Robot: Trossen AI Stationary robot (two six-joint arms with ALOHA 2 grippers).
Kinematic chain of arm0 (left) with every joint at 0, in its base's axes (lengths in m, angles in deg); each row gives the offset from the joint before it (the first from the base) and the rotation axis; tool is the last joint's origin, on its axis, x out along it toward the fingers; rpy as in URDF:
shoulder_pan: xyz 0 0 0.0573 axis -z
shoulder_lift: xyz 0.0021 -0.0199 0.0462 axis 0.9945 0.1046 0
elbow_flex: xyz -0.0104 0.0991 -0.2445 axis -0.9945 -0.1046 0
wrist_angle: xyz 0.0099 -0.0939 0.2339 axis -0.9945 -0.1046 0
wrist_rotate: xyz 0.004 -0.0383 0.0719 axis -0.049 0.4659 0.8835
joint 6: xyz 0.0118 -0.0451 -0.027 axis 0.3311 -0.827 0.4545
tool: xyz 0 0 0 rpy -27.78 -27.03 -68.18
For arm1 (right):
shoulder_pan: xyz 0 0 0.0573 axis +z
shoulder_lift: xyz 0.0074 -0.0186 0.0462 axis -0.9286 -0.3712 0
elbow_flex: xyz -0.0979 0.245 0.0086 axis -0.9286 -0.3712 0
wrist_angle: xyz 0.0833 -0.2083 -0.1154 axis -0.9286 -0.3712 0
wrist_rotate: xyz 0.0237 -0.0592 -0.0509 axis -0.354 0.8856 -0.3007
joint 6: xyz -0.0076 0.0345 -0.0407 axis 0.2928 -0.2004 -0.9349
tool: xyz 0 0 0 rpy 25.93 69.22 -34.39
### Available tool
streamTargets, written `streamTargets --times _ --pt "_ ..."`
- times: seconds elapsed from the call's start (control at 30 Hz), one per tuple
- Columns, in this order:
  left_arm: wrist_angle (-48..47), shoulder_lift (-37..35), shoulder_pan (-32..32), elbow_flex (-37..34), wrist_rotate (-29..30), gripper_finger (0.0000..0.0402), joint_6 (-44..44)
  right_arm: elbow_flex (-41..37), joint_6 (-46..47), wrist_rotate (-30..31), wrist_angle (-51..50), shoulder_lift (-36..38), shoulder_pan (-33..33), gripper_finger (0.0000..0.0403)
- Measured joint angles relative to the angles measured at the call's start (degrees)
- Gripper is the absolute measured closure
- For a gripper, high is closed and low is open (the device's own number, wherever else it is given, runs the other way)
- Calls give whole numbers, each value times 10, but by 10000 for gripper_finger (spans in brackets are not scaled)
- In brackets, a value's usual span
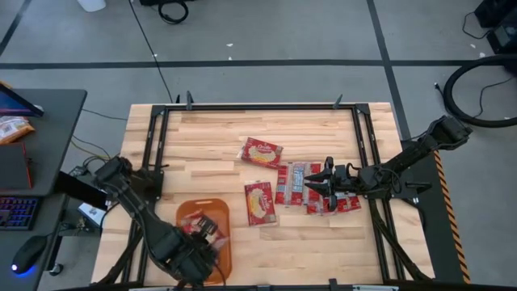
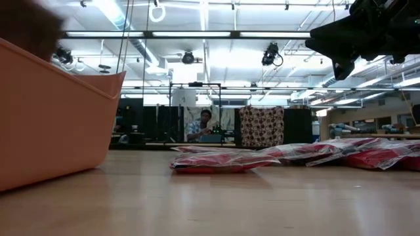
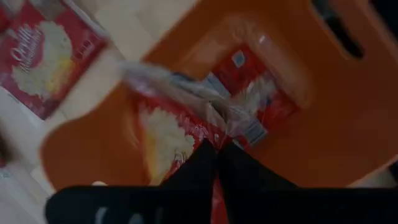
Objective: Sort popcorn bags into baskets
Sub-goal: Put the red popcorn pack into the orange bin
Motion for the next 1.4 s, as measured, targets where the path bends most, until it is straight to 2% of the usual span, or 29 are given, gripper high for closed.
streamTargets --times 0.17,0.33,0.4,0.53,0.6,0.9,1.1,1.27,1.37,1.4 --pt "2 0 7 -18 -23 322 0 0 0 0 0 0 0 293" --pt "-11 0 -2 16 -16 281 -3 0 0 0 1 0 0 293" --pt "-11 0 -9 31 29 276 -8 0 0 0 1 0 0 293" --pt "-11 0 -26 39 185 275 -19 0 -1 0 1 0 0 293" --pt "-4 1 -46 32 219 274 -28 0 0 0 1 0 0 293" --pt "82 3 -187 -23 163 273 -14 0 0 1 2 0 0 293" --pt "203 3 -282 -83 119 271 66 0 -4 0 2 0 0 293" --pt "343 3 -338 -162 108 238 138 0 -5 0 2 0 0 293" --pt "383 3 -360 -195 50 215 181 0 -5 0 2 0 0 293" --pt "390 3 -361 -203 47 210 201 0 -6 0 2 0 0 293"
